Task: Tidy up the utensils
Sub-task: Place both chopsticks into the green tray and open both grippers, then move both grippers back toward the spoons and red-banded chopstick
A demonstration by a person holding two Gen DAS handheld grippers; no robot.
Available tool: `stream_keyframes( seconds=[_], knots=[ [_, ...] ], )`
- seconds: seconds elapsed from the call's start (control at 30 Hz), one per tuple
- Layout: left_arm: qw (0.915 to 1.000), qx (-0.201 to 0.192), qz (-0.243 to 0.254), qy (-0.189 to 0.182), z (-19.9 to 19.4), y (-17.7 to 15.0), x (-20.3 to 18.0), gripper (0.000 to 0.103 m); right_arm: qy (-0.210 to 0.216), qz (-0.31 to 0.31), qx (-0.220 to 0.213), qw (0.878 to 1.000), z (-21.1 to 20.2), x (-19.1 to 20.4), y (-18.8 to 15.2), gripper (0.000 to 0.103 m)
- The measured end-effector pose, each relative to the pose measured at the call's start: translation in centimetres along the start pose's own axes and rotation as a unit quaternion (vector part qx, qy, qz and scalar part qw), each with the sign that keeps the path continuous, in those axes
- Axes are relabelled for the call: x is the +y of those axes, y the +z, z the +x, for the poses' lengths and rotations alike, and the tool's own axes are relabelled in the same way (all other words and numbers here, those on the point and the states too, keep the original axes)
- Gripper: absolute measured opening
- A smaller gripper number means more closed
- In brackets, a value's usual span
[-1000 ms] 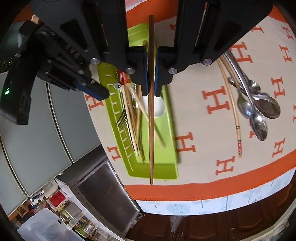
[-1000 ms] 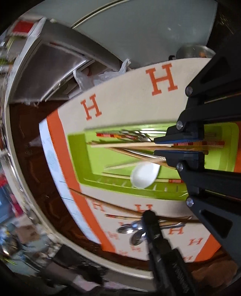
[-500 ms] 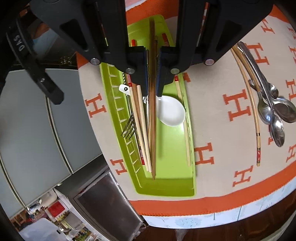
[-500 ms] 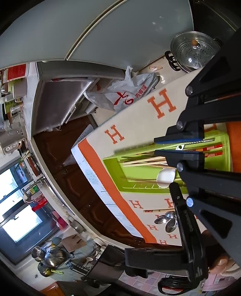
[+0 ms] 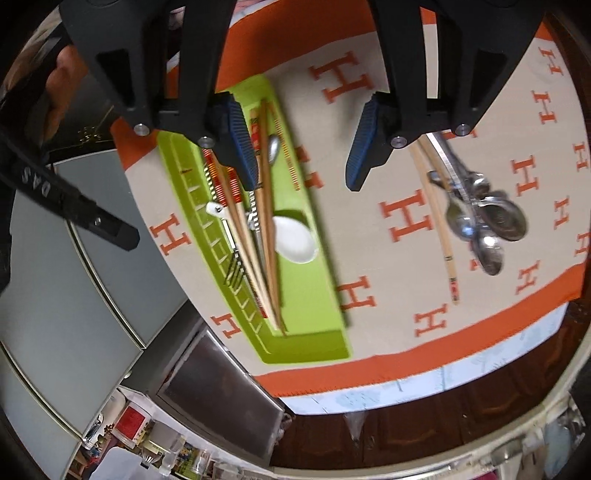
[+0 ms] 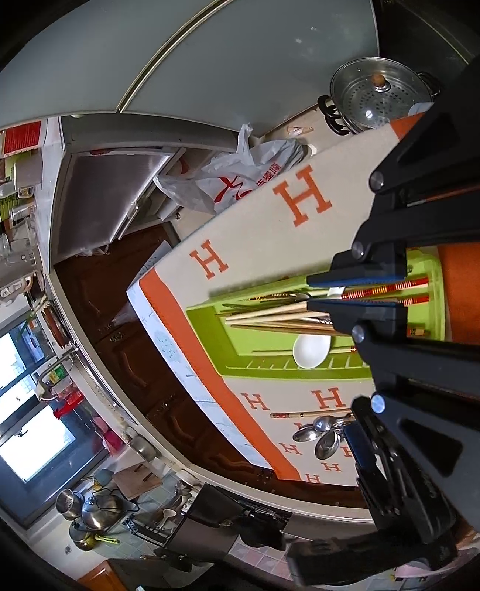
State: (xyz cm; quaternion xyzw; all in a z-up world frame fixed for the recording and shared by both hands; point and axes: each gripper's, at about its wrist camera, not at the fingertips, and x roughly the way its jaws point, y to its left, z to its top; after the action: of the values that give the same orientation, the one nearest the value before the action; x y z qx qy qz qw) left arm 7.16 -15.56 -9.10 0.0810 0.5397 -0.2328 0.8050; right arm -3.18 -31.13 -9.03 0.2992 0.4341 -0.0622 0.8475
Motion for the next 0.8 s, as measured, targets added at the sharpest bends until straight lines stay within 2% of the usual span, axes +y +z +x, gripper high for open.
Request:
stream_keyframes(
  seconds=[0.17, 0.4, 0.63, 0.8],
  knots=[
    [0.999, -0.027, -0.012, 0.032, -2.2, -1.8, 2.8, 0.046, 0.004, -0.011, 0.01, 1.0, 0.6, 1.2, -0.6, 0.006],
    [0.9944, -0.049, -0.068, 0.065, -4.8, -4.1, 9.6, 0.046, 0.014, -0.05, 0.039, 0.998, 2.2, 4.6, -1.6, 0.006],
    [0.988, -0.055, -0.112, 0.091, -5.8, -5.8, 15.1, 0.046, 0.027, -0.103, 0.071, 0.992, 4.2, 9.2, -1.4, 0.006],
    [0.9851, -0.05, -0.133, 0.097, -5.1, -6.9, 17.8, 0.046, 0.022, -0.147, 0.104, 0.983, 7.3, 13.2, -1.0, 0.006]
  ],
)
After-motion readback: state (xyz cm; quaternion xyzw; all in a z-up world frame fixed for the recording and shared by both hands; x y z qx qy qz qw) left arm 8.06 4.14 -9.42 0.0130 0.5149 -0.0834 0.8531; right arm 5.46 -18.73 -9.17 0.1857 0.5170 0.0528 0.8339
